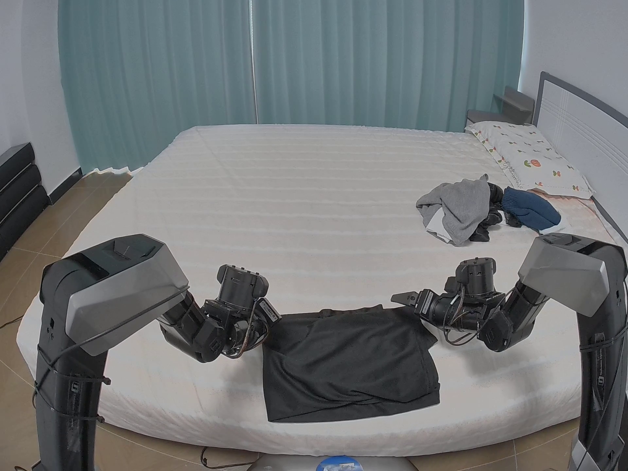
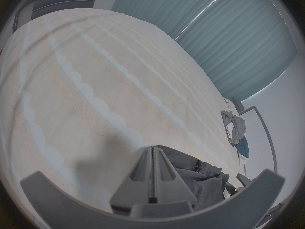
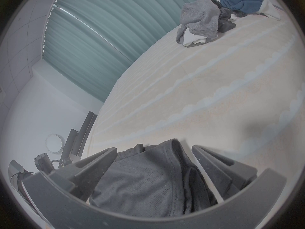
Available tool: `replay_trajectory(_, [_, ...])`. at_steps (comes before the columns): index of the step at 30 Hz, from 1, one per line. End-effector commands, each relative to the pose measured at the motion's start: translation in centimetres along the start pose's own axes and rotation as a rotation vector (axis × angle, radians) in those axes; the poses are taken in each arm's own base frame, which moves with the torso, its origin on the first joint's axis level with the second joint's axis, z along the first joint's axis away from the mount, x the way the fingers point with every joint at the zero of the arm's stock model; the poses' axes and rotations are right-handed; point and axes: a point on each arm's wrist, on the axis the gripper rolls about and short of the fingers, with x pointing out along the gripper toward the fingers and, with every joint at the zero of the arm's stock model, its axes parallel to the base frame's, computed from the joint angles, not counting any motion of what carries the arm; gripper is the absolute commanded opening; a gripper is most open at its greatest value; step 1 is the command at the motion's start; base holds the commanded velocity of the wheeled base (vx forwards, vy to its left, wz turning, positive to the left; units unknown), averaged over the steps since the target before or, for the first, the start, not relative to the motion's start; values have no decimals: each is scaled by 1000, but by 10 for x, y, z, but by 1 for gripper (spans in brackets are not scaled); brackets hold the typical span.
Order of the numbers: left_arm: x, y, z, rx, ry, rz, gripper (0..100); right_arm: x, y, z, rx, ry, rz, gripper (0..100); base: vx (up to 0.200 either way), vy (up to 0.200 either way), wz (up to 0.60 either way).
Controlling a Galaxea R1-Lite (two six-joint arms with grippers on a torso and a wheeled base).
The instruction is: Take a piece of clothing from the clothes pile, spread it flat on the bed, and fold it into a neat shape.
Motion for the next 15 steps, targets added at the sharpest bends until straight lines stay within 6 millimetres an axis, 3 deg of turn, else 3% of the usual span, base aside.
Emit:
replay_trajectory(1, [-1,1,0,-1,1,2,0,10,-7,-4,5,0,-8,0,0,0,0])
replay_trajectory(12, [0,3,2,-6,-5,10,0,8,-9,3,10,-27,-4,0,0,0,0])
replay_trajectory(15, [0,6,6,-13,-7,15,0,5,-13,14,18,-65,-2,0,0,0,0])
